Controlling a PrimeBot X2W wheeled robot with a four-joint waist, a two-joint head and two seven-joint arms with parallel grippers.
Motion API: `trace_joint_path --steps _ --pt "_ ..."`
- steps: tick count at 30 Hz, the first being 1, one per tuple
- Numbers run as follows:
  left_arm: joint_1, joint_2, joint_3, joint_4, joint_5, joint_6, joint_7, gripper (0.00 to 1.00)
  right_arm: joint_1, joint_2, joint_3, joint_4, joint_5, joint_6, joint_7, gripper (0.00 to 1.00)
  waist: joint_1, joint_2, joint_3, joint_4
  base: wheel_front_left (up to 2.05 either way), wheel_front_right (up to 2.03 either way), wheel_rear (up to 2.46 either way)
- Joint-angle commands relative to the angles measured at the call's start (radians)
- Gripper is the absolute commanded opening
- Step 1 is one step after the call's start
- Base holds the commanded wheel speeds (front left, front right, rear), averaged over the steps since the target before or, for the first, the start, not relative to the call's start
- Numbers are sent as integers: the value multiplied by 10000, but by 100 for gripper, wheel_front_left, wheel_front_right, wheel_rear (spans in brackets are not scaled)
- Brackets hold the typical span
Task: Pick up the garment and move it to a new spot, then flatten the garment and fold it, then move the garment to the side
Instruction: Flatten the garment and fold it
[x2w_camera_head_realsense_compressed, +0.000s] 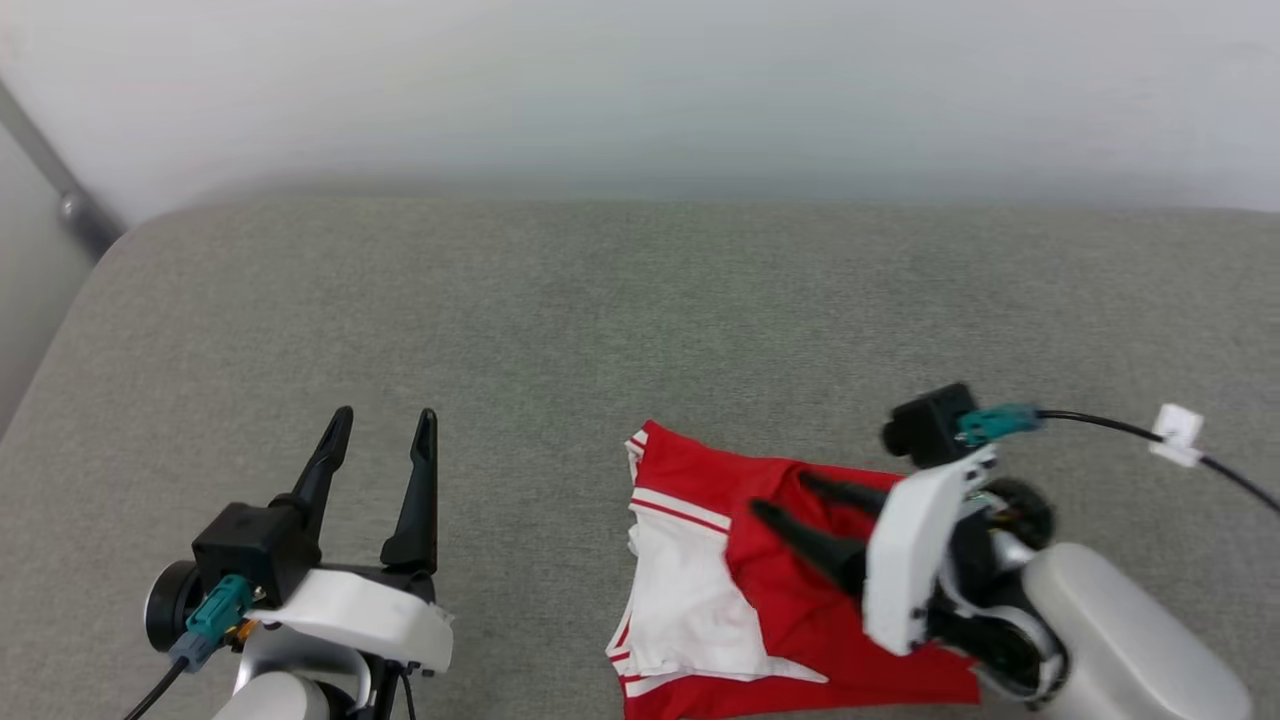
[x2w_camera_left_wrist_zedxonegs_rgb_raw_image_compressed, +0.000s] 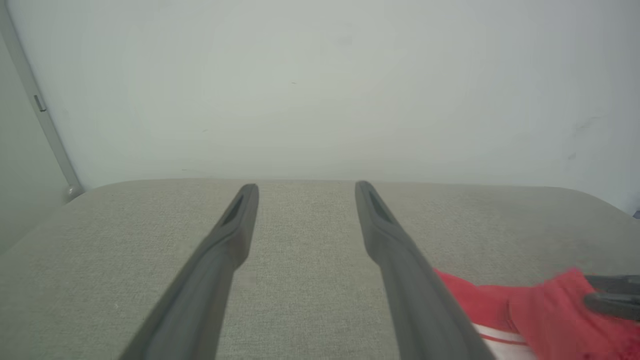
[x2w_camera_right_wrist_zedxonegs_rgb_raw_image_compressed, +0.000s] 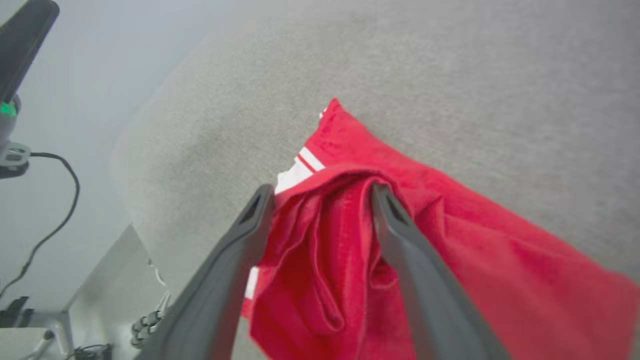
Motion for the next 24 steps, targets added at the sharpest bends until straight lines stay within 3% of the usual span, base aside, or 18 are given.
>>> trace_joint_path --steps 1,7,12,19,24 --pt "149 41 18 -6 -33 50 -51 100 -89 -393 -31 -76 -532 -4 -384 100 0 0 -121 -207 0 0 0" --pt "459 166 193 -103 -115 261 -58 100 636 -1077 -1231 -296 -2329 -4 -1930 100 0 0 -363 -680 0 0 0" --pt "752 237 233 -225 -108 381 -76 100 1556 -1213 -3112 -1100 -3539 -4 -2889 100 0 0 -564 -842 0 0 0" --pt "1162 362 320 -353 -109 636 -92 100 3428 -412 -5629 -2777 -5028 -4 -3753 100 0 0 -854 -903 0 0 0" --pt "1442 345 349 -369 61 776 -165 100 4615 340 -6329 -3539 -5531 -4 -3879 100 0 0 -997 -902 0 0 0"
